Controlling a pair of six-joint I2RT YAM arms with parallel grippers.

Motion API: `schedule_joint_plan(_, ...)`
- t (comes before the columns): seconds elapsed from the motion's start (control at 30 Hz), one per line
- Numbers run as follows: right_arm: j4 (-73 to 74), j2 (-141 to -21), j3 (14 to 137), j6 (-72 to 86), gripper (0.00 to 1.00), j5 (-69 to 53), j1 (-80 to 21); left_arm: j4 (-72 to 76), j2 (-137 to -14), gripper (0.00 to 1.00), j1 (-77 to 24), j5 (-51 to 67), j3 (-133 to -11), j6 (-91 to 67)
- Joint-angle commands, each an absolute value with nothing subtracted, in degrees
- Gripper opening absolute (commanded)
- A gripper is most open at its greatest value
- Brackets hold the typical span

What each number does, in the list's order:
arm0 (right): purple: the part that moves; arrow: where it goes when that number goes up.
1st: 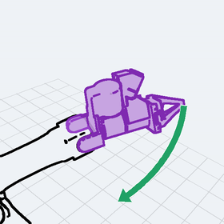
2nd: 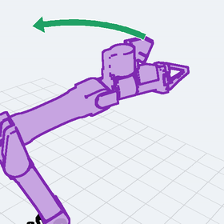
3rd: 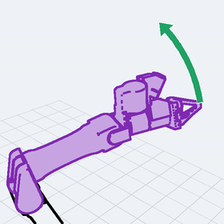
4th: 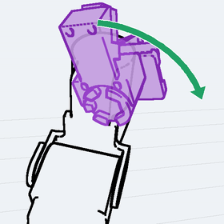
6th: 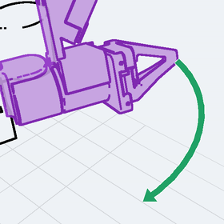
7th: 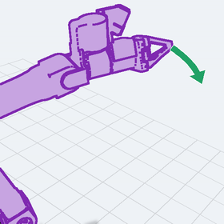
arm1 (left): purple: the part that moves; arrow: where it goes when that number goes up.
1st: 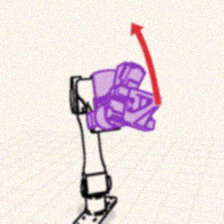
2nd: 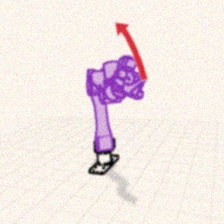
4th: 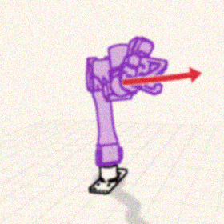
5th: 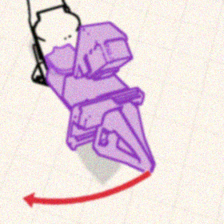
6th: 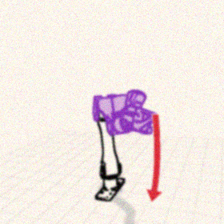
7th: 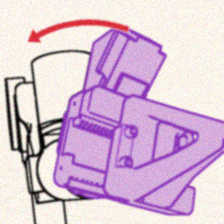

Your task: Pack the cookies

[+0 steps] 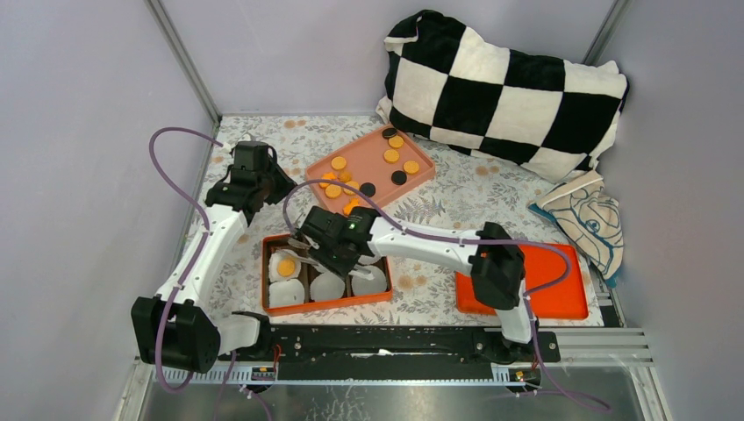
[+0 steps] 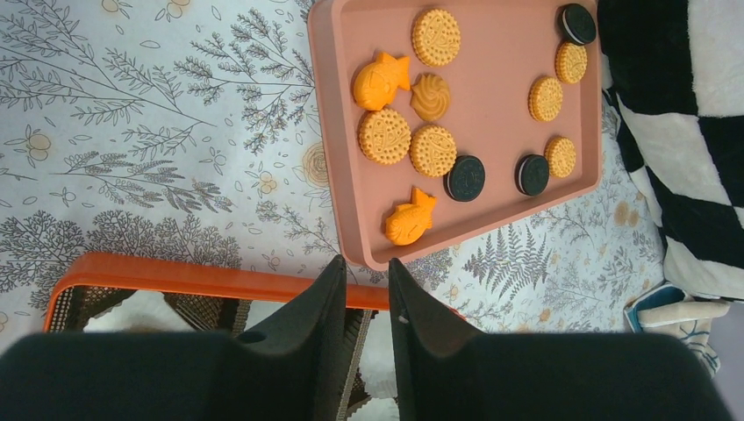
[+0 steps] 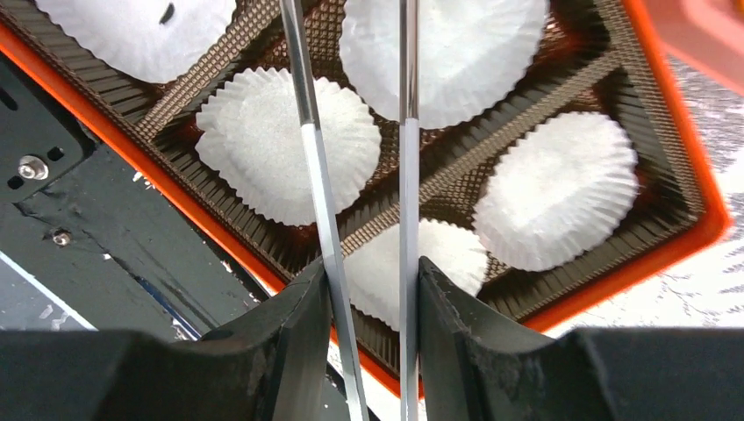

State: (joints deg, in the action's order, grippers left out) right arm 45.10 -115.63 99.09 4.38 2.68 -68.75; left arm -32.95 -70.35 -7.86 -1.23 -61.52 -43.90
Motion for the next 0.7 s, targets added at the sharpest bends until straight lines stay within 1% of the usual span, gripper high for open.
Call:
schedule_joint_plan(0.0, 47.44, -109.6, 102.17, 4.51, 0.4, 8.97, -69.11, -31.0, -70.64, 0.29, -7.47, -0.48, -62.25, -41.96)
schedule_joint_plan(0.23, 46.24, -106.56, 101.93, 5.59, 0.38, 18.31, -68.37, -31.35, -70.17, 0.29, -7.47, -0.69, -64.01, -41.14)
schedule_joint_plan(0.4, 46.12, -105.56, 102.11, 6.64, 0.38, 25.08, -65.5, -31.07, -70.21, 0.29, -7.47, -0.62, -63.92, -40.79)
schedule_joint_plan(0.57, 44.83, -104.34, 101.56, 6.79, 0.37, 24.64, -60.89, -30.62, -70.48, 0.29, -7.47, -0.31, -63.47, -40.7)
schedule_joint_plan(0.67, 43.56, -103.22, 101.39, 6.64, 0.37, 22.94, -59.77, -30.59, -70.66, 0.29, -7.47, -0.44, -63.28, -40.69)
